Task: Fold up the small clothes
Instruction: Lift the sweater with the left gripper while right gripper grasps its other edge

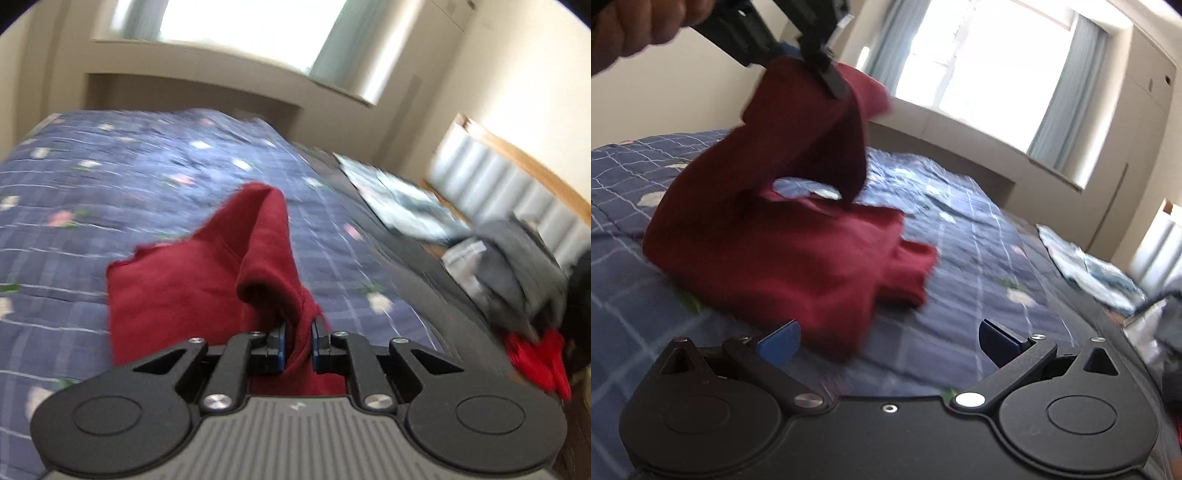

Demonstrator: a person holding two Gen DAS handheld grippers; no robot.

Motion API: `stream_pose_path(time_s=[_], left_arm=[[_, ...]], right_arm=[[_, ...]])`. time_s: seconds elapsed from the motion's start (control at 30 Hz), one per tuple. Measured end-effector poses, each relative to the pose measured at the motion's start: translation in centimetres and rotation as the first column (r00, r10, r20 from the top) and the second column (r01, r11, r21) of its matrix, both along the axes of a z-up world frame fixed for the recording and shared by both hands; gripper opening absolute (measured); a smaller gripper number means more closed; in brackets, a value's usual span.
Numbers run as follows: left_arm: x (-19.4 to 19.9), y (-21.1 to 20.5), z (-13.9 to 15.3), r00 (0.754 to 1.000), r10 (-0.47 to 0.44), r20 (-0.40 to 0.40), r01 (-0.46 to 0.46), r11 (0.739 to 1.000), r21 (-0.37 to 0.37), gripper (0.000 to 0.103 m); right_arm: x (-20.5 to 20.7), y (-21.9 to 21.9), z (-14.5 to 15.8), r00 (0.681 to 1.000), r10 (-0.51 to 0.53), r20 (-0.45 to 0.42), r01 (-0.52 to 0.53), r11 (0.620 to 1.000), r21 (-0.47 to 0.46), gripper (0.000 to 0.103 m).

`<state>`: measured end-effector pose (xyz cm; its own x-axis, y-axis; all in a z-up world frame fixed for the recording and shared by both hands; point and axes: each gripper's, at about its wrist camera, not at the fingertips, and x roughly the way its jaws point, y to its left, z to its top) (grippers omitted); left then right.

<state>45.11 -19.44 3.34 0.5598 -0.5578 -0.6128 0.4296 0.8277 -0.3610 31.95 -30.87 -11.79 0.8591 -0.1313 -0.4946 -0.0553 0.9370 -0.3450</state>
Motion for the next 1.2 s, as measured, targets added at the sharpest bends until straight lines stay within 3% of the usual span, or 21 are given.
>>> stream_pose_path(time_s=[0.13, 0.23, 0.37, 0.47, 0.57, 0.67, 0.73, 0.83, 0.9, 0.97, 1.07, 1.2], left_arm=[[-1.2, -4.5, -2.5, 0.995, -0.095, -0.042, 0.098, 0.993, 0.070, 0.013], [-1.8, -5.5, -4.6, 0.991, -0.104, -0.088, 0.113, 0.988, 0.103, 0.014], [-2.1, -4.1, -5.6, 0.987, -0.084, -0.135, 0.092, 0.994, 0.052, 0.014], [-2.1, -2.2, -5.2, 0.987, -0.069, -0.145, 0.070, 0.998, 0.001, 0.014], [-1.4, -1.6, -5.2, 0.987, -0.065, -0.147, 0.064, 0.998, -0.008, 0.014], [-1.2, -1.6, -5.4, 0.986, -0.063, -0.153, 0.062, 0.998, -0.014, 0.015], [-1.2, -1.6, -5.6, 0.986, -0.058, -0.155, 0.055, 0.998, -0.022, 0.015], [-1.5, -1.5, -5.7, 0.988, -0.046, -0.149, 0.042, 0.999, -0.035, 0.015], [-1.8, -1.1, -5.6, 0.989, -0.037, -0.141, 0.030, 0.998, -0.049, 0.015], [-2.0, -0.5, -5.6, 0.991, -0.032, -0.133, 0.023, 0.998, -0.067, 0.015], [-2.2, 0.5, -5.5, 0.992, -0.027, -0.121, 0.017, 0.996, -0.082, 0.015], [-2.3, 1.0, -5.5, 0.992, -0.022, -0.121, 0.010, 0.996, -0.092, 0.015]], right_arm=[[-2.1, -2.1, -0.2, 0.999, -0.035, -0.041, 0.036, 0.999, 0.016, 0.102], [-2.8, -3.4, 0.0, 0.997, -0.040, -0.065, 0.044, 0.997, 0.065, 0.102], [-2.9, -5.4, 0.5, 0.997, -0.025, -0.075, 0.036, 0.986, 0.160, 0.102], [-1.9, -7.9, 1.4, 0.997, -0.011, -0.072, 0.033, 0.950, 0.311, 0.102], [-0.1, -10.7, 2.5, 0.998, 0.026, -0.060, 0.009, 0.851, 0.525, 0.102], [2.4, -13.2, 3.6, 0.995, 0.090, -0.034, -0.037, 0.686, 0.727, 0.102], [4.5, -14.3, 3.8, 0.992, 0.128, -0.021, -0.054, 0.556, 0.829, 0.102], [8.2, -14.6, 3.7, 0.979, 0.203, -0.027, -0.053, 0.378, 0.924, 0.102], [10.6, -13.9, 3.3, 0.960, 0.277, -0.046, -0.037, 0.285, 0.958, 0.102], [12.4, -13.1, 2.5, 0.941, 0.336, -0.053, -0.024, 0.219, 0.975, 0.102], [14.3, -11.7, 1.7, 0.927, 0.372, -0.053, -0.008, 0.158, 0.987, 0.102], [16.5, -11.0, 0.8, 0.940, 0.340, -0.035, 0.008, 0.081, 0.997, 0.102]])
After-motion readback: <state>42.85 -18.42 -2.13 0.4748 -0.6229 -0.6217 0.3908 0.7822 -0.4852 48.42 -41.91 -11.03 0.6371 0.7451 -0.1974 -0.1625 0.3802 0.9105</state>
